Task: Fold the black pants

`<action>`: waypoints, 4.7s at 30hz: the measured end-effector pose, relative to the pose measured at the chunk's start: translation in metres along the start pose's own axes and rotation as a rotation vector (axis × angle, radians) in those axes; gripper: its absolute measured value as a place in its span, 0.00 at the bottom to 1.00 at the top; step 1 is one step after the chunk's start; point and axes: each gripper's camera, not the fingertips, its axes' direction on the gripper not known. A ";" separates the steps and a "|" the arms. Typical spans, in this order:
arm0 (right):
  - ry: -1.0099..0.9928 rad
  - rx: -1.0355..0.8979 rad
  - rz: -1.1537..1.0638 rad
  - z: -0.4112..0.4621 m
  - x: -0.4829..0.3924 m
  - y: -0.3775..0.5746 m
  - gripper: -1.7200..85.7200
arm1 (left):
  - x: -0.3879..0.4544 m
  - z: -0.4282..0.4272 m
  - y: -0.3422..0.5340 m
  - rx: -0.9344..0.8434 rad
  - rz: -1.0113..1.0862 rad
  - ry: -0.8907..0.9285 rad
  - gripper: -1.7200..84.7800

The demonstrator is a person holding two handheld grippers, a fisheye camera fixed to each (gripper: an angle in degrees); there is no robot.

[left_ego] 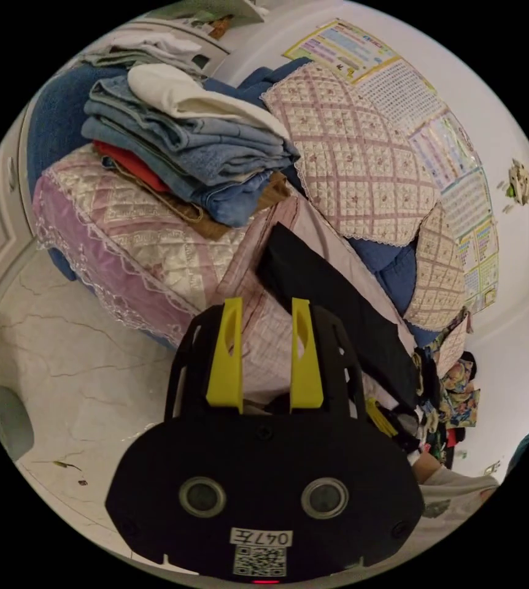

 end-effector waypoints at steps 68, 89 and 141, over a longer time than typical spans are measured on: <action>-0.005 0.059 0.171 -0.033 -0.042 -0.145 0.01 | 0.196 -0.510 -0.413 0.175 0.585 0.245 0.01; -0.160 -0.209 0.347 -0.032 -0.115 0.025 0.06 | 0.593 -0.577 -0.461 -0.293 0.863 0.277 0.13; -0.505 -0.634 0.618 0.176 -0.287 0.131 0.01 | 1.282 -0.687 -0.321 -0.744 1.471 -0.722 0.01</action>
